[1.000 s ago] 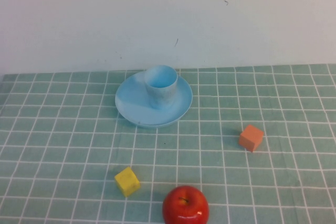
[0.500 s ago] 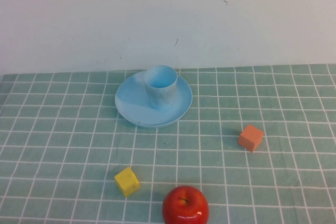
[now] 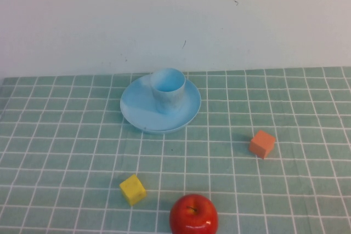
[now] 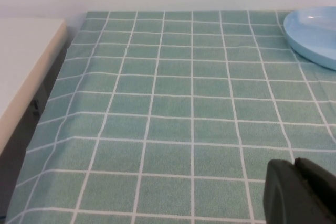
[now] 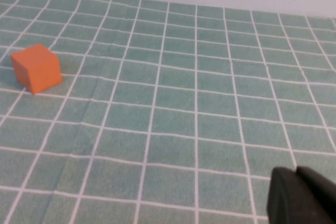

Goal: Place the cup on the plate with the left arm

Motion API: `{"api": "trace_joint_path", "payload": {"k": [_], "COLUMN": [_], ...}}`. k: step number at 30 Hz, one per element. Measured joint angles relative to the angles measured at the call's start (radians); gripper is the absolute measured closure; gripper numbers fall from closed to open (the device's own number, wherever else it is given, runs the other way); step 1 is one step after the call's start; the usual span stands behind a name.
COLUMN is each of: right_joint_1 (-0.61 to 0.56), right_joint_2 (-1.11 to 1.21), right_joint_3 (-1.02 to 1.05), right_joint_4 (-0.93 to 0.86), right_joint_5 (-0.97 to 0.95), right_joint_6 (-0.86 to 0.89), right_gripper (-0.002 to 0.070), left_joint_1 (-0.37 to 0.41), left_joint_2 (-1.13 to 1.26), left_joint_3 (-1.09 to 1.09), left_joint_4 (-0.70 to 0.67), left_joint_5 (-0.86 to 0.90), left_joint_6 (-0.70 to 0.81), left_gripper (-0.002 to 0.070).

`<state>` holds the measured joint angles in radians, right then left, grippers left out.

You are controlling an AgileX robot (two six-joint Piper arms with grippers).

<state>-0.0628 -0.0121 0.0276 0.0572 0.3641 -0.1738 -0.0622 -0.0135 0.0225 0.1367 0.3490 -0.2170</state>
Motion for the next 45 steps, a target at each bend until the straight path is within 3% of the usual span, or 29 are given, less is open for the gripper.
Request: {"api": "trace_joint_path", "payload": {"k": [45], "right_joint_1": [0.000], "right_joint_2": [0.000], "right_joint_3": [0.000], "right_joint_4": [0.000], "right_joint_5": [0.000], "right_joint_6": [0.000], "right_gripper": [0.0678], "left_joint_1": [0.000], "left_joint_2": [0.000], "left_joint_3": [0.000], "left_joint_4": [0.000], "left_joint_5": [0.000], "left_joint_6": [-0.067], "left_gripper": [0.0676]}}
